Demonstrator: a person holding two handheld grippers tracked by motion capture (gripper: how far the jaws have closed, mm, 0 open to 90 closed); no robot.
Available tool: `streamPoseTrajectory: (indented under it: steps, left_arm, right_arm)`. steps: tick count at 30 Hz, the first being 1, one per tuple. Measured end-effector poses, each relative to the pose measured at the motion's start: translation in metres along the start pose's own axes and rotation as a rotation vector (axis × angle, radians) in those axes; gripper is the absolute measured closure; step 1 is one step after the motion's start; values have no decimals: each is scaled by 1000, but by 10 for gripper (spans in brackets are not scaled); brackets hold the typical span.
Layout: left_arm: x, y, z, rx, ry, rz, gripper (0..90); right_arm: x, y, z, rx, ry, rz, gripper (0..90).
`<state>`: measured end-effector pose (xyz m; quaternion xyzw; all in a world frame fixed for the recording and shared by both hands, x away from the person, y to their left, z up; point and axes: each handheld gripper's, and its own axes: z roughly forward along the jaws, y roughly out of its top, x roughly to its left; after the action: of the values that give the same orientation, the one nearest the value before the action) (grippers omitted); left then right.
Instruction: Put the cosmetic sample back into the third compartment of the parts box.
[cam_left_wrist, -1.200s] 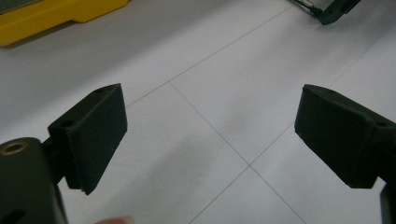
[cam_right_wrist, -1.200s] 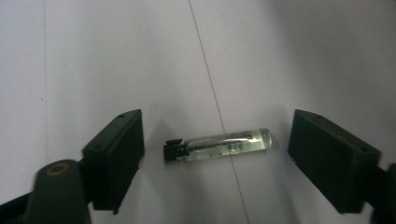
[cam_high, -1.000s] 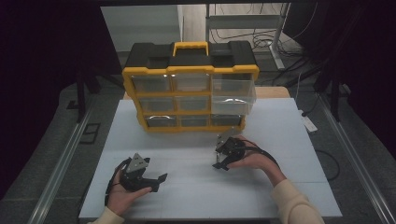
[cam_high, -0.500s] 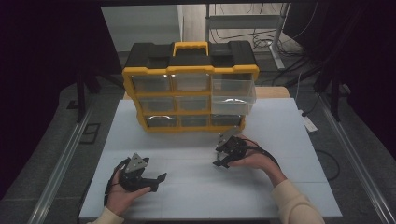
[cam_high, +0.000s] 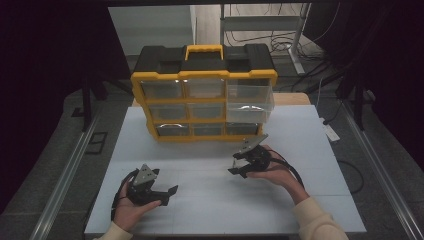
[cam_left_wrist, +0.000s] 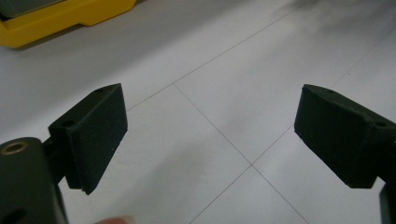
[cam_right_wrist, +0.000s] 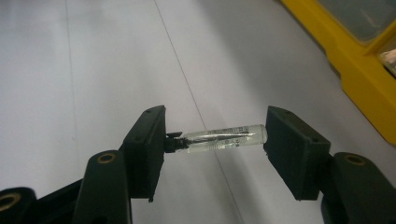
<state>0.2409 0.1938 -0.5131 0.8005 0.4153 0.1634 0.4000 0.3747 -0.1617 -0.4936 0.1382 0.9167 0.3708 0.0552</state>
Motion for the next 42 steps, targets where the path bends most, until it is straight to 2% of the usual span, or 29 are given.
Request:
streamPoseTrajectory:
  steps: [6, 9, 12, 16, 21, 26, 34, 42]
  left_arm:
    - [0, 0, 0, -3, -1, -2, 102]
    - [-1, 2, 0, -9, -12, -9, 103]
    - [-1, 1, 0, -7, -10, -8, 103]
    - [1, 1, -1, -12, -5, -12, 105]
    - [0, 1, 0, -12, -5, -16, 106]
    - [1, 1, 0, -10, -4, -11, 107]
    - [1, 1, -1, -13, -3, -12, 108]
    - [2, 1, -2, -16, -3, -13, 109]
  right_arm:
    - [4, -5, -8, -36, -8, 39, 404]
    - [4, -6, -14, -60, -28, 58, 404]
    - [6, -8, -16, -85, -21, 85, 405]
    - [10, -8, -21, -111, -23, 88, 404]
    - [15, -9, -28, -166, -17, 121, 404]
    - [21, -12, -32, -182, -41, 140, 404]
    - [29, -15, -47, -216, -94, 171, 405]
    - [32, -21, -58, -238, -130, 192, 404]
